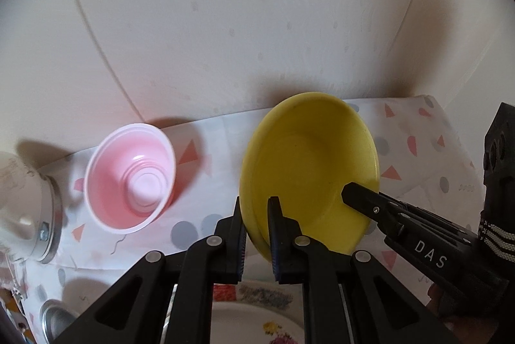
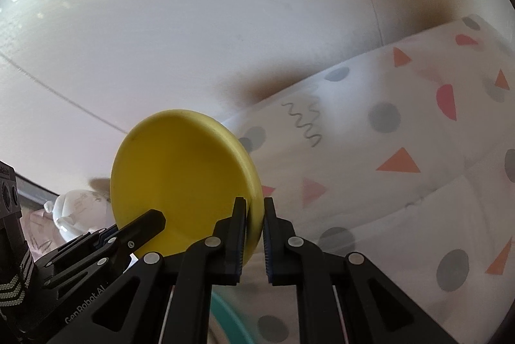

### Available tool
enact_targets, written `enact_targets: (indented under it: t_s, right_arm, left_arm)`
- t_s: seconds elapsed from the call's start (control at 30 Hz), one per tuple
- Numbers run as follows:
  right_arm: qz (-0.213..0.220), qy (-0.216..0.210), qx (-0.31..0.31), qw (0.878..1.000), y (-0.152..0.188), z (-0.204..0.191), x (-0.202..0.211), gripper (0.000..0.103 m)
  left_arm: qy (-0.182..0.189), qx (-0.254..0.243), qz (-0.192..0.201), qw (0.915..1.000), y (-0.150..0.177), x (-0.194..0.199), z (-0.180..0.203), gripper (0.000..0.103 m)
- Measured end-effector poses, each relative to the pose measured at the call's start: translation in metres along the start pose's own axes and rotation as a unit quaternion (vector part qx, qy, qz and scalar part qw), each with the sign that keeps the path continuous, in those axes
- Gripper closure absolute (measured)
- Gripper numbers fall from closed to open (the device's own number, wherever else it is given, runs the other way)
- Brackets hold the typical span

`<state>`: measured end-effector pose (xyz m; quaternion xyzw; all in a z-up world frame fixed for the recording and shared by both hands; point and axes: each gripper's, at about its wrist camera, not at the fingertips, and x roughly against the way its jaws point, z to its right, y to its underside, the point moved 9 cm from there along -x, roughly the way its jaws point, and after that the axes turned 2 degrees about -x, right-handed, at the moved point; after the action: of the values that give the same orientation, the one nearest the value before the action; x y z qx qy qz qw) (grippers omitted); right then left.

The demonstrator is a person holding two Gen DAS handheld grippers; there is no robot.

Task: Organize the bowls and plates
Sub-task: 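Grasp the yellow bowl rim with the left gripper beside the right gripper, then carry the yellow bowl with both grippers and lower it into the steel bowl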

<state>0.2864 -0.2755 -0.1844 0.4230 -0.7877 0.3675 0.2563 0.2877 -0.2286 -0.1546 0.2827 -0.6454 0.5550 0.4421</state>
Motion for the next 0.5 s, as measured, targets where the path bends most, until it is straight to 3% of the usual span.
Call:
enact_targets:
  t_s: [0.5]
  right_arm:
    - [-0.008, -0.025, 0.058, 0.998, 0.025, -0.055, 0.02, 0.093]
  left_arm:
    - [-0.01, 0.053, 0.028, 0.9981, 0.033, 0.049, -0.041, 0.09]
